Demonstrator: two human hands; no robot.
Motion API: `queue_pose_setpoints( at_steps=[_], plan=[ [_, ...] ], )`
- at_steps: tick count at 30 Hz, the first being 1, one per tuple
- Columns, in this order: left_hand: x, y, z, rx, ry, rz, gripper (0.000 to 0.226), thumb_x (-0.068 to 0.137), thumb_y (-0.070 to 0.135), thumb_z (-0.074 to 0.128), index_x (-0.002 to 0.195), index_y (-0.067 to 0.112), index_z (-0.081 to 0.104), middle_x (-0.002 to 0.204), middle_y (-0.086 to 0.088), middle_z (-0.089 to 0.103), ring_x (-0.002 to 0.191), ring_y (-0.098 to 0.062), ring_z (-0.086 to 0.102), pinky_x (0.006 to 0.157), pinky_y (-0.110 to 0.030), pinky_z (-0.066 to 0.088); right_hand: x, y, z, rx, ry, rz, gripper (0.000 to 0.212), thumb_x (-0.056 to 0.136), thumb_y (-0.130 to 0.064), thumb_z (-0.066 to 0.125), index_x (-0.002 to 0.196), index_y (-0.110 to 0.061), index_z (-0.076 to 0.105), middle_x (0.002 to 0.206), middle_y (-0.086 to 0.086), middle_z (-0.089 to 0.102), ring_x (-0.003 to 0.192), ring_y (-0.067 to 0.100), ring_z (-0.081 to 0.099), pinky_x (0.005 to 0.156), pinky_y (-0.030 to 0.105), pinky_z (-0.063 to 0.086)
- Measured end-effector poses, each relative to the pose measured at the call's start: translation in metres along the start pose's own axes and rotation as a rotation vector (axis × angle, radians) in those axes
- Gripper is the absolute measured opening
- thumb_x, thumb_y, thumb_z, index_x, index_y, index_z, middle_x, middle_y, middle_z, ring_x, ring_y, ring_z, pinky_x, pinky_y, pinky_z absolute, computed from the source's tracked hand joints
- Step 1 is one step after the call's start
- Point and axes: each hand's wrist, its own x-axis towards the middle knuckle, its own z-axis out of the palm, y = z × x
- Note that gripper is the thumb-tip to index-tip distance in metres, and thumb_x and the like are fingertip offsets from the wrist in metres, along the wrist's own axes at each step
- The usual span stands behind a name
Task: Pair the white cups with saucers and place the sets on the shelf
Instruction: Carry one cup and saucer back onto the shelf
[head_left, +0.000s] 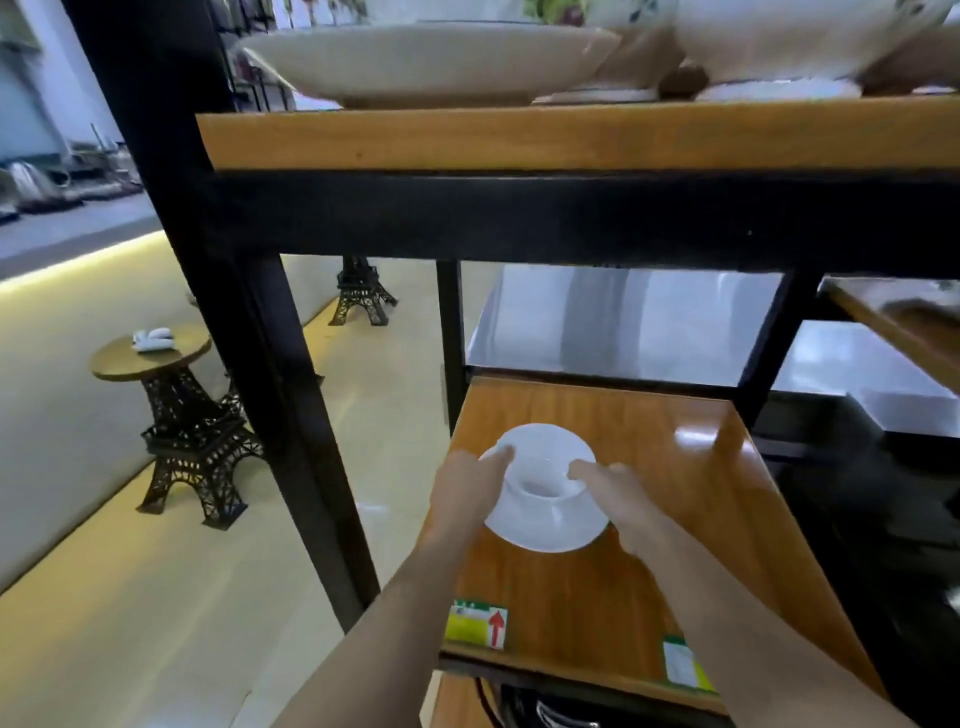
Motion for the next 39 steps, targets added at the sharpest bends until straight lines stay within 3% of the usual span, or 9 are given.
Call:
queue_pose_setpoints(
  at_steps=[6, 9, 11, 14, 18, 23, 27, 32, 39],
  plan=[
    [0.039, -0.006, 0.003, -0.023, 0.043, -0.055, 0.053, 0.08, 0.049, 0.057, 0.104, 0.002, 0.062, 0.099, -0.014, 0.066, 0.09, -0.03, 0.062, 0.07, -0.035, 0.049, 0.027, -0.01, 0.02, -0.045, 0.053, 0.03, 0.054, 0.082, -0.035, 0.056, 0.125, -0.004, 0.047, 0.1, 0.007, 0.055, 0.08, 0.019, 0.054, 0.051, 0.027, 0.037],
    [0.048, -0.007, 0.001, -0.045, 0.035, -0.073, 0.044, 0.079, 0.045, 0.06, 0.087, 0.002, 0.062, 0.08, -0.01, 0.062, 0.074, -0.024, 0.059, 0.057, -0.031, 0.043, 0.036, -0.013, 0.025, -0.12, 0.079, 0.012, 0.052, 0.083, -0.037, 0.055, 0.122, -0.004, 0.047, 0.094, 0.004, 0.053, 0.078, 0.016, 0.052, 0.052, 0.026, 0.037],
    [0.051, -0.007, -0.001, -0.052, 0.032, -0.075, 0.039, 0.079, 0.041, 0.062, 0.061, 0.009, 0.049, 0.06, -0.003, 0.045, 0.056, -0.017, 0.046, 0.049, -0.028, 0.032, 0.04, -0.012, 0.027, -0.184, 0.097, 0.014, 0.059, 0.082, -0.041, 0.054, 0.127, -0.004, 0.046, 0.112, 0.01, 0.052, 0.088, 0.021, 0.055, 0.056, 0.027, 0.04],
    [0.053, -0.007, -0.001, -0.025, 0.045, -0.071, 0.042, 0.079, 0.04, 0.062, 0.056, 0.012, 0.041, 0.055, -0.006, 0.038, 0.052, -0.016, 0.039, 0.048, -0.028, 0.028, 0.042, -0.01, 0.029, -0.246, 0.135, 0.023, 0.066, 0.082, -0.046, 0.051, 0.133, -0.004, 0.043, 0.126, 0.013, 0.047, 0.098, 0.026, 0.055, 0.074, 0.034, 0.048],
    [0.053, -0.009, 0.002, 0.017, 0.062, -0.04, 0.058, 0.08, 0.045, 0.058, 0.103, -0.009, 0.056, 0.103, -0.027, 0.059, 0.096, -0.041, 0.06, 0.069, -0.043, 0.049, 0.042, -0.011, 0.028, -0.441, 0.176, 0.023, 0.076, 0.081, -0.061, 0.044, 0.135, -0.007, 0.044, 0.135, 0.013, 0.043, 0.119, 0.029, 0.045, 0.098, 0.045, 0.044],
    [0.056, -0.009, -0.001, 0.18, 0.058, 0.003, 0.068, 0.081, 0.059, 0.05, 0.109, -0.002, 0.056, 0.113, -0.025, 0.06, 0.105, -0.039, 0.057, 0.087, -0.05, 0.048, 0.038, -0.013, 0.025, -0.498, 0.207, -0.044, 0.084, 0.077, -0.071, 0.042, 0.135, -0.01, 0.041, 0.139, 0.011, 0.04, 0.122, 0.028, 0.045, 0.096, 0.045, 0.045],
    [0.045, -0.003, -0.006, 0.322, 0.107, 0.12, 0.071, 0.082, 0.065, 0.043, 0.126, 0.01, 0.05, 0.123, -0.012, 0.058, 0.112, -0.031, 0.054, 0.092, -0.048, 0.049, 0.023, -0.007, 0.017, -0.621, 0.37, -0.276, 0.077, 0.08, -0.069, 0.04, 0.134, -0.015, 0.04, 0.134, 0.006, 0.046, 0.115, 0.024, 0.051, 0.077, 0.033, 0.044],
    [0.006, 0.012, -0.021, 0.491, 0.164, 0.444, 0.065, 0.084, 0.059, 0.047, 0.132, 0.016, 0.048, 0.132, -0.01, 0.055, 0.12, -0.028, 0.049, 0.094, -0.041, 0.042, -0.007, 0.003, -0.007, -0.653, 0.338, -0.437, 0.082, 0.079, -0.07, 0.042, 0.147, -0.033, 0.014, 0.154, 0.001, 0.028, 0.136, 0.025, 0.035, 0.1, 0.047, 0.04],
    [-0.071, 0.018, -0.014, 0.533, -0.154, 0.597, 0.062, 0.082, 0.057, 0.051, 0.138, 0.033, 0.04, 0.146, 0.002, 0.043, 0.132, -0.02, 0.037, 0.101, -0.039, 0.034, -0.087, 0.034, -0.053, -0.629, 0.198, -0.492, 0.085, 0.077, -0.071, 0.045, 0.145, -0.045, 0.0, 0.157, -0.008, 0.017, 0.143, 0.018, 0.021, 0.111, 0.046, 0.026]
  ],
)
